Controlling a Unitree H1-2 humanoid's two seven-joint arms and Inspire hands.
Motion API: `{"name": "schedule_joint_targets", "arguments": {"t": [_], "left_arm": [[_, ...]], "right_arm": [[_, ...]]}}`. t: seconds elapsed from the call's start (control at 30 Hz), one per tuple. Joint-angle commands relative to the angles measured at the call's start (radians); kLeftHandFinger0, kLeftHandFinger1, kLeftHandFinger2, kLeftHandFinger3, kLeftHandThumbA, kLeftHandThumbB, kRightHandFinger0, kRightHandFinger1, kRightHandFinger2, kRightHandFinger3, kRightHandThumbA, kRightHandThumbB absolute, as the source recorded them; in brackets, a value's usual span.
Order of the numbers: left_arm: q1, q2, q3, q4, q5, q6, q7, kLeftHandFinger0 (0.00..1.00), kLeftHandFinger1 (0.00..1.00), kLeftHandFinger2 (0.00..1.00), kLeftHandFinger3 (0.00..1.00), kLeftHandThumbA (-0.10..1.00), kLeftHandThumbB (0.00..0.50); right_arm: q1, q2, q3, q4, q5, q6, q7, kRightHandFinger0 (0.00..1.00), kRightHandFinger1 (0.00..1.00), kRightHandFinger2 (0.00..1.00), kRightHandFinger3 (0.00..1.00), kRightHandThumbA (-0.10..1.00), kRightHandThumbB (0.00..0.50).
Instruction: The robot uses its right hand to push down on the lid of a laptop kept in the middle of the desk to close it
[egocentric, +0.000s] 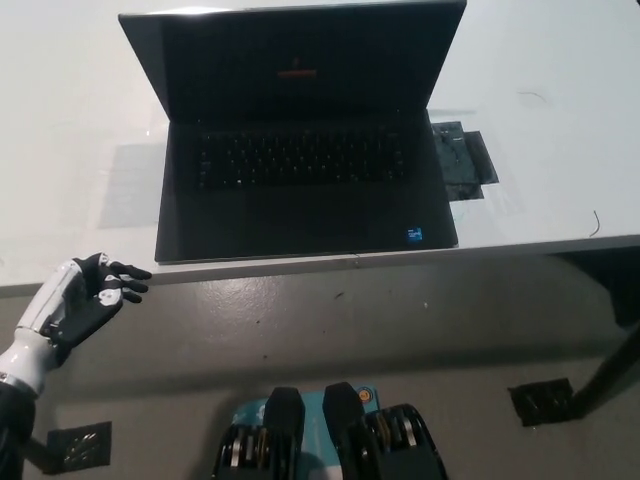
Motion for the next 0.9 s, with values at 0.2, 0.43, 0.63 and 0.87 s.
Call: {"name": "schedule_joint_targets", "arguments": {"t": [0.2, 0.43, 0.63, 0.87], "left_arm": [[-0.011, 0.033, 0.006, -0.025, -0.016, -0.015, -0.032, 0.54, 0.51, 0.52, 0.47, -0.05, 0.113], [-0.013, 0.040, 0.003, -0.006, 0.005, -0.035, -0.033, 0.52, 0.49, 0.50, 0.47, -0.05, 0.129], [-0.016, 0.032, 0.008, -0.010, 0.000, -0.010, -0.024, 0.49, 0.46, 0.46, 0.43, -0.06, 0.153], [-0.014, 0.038, 0.000, 0.010, 0.003, -0.034, -0.038, 0.45, 0.44, 0.44, 0.44, -0.04, 0.162]], "right_arm": [[-0.316, -0.135, 0.116, -0.020, -0.018, 0.007, 0.033, 1.00, 1.00, 0.91, 1.00, 0.03, 0.183], [-0.585, -0.146, 0.263, 0.082, -0.007, 0.007, 0.041, 1.00, 1.00, 0.97, 1.00, 0.00, 0.152], [-0.758, -0.096, 0.341, 0.193, -0.037, 0.007, 0.086, 1.00, 1.00, 0.96, 1.00, 0.12, 0.207], [-0.911, -0.039, 0.414, 0.346, -0.092, -0.033, 0.128, 1.00, 1.00, 0.92, 1.00, 0.15, 0.257]]}}
